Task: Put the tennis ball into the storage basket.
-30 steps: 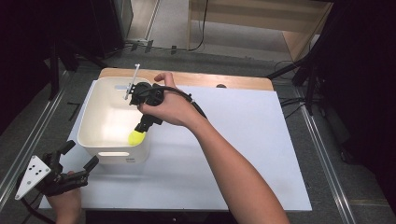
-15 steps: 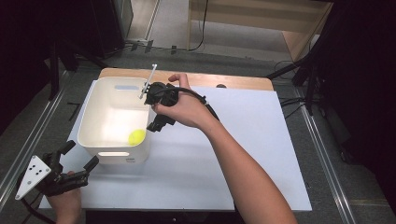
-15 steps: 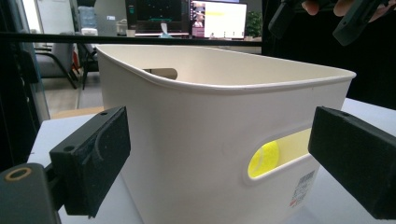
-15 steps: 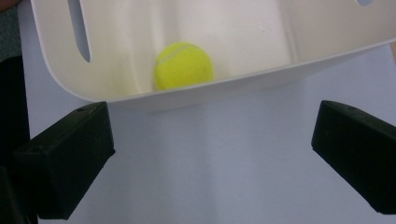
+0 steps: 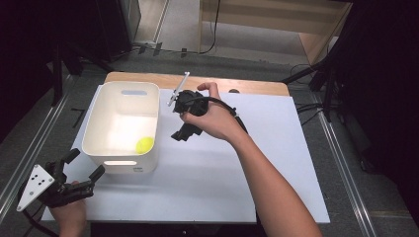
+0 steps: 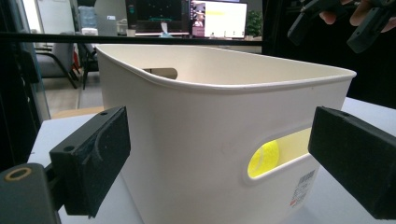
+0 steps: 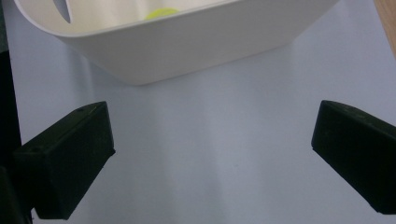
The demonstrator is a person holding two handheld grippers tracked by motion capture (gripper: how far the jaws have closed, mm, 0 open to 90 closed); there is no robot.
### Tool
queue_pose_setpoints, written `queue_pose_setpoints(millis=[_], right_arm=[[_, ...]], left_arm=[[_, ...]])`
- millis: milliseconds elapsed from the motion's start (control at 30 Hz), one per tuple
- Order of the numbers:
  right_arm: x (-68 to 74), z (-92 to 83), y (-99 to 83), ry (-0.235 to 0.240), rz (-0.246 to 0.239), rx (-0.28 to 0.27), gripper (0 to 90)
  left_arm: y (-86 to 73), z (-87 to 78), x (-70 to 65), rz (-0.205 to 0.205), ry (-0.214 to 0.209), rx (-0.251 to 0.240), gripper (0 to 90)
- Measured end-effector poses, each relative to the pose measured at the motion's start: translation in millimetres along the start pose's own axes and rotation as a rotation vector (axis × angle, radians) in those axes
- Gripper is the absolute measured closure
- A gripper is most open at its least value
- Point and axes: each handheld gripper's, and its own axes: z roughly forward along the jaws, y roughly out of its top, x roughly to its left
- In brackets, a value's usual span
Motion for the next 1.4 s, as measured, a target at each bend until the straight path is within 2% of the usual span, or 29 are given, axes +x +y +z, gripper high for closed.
queue_pose_setpoints(millis=[367,500,767,1400], right_arm=[[-2.2,-6.5,-29.2,-0.015,0.047,-0.024,0.0],[-3.4,-8.7,-39.2,-0.024,0.050,-0.026,0.0],[-4.6,-14.4,-62.4,-0.038,0.093,-0.045,0.0],[-5.0,-18.2,-115.9,-0.065,0.156,-0.077,0.0]], left_arm=[[0.0,0.1,-0.3,0.003,0.001,0.003,5.8],[0.0,0.2,-0.4,0.002,0.001,0.002,5.8],[0.0,0.3,-0.7,0.002,0.002,0.002,5.8],[0.0,0.8,-1.6,0.013,0.004,0.011,5.8]])
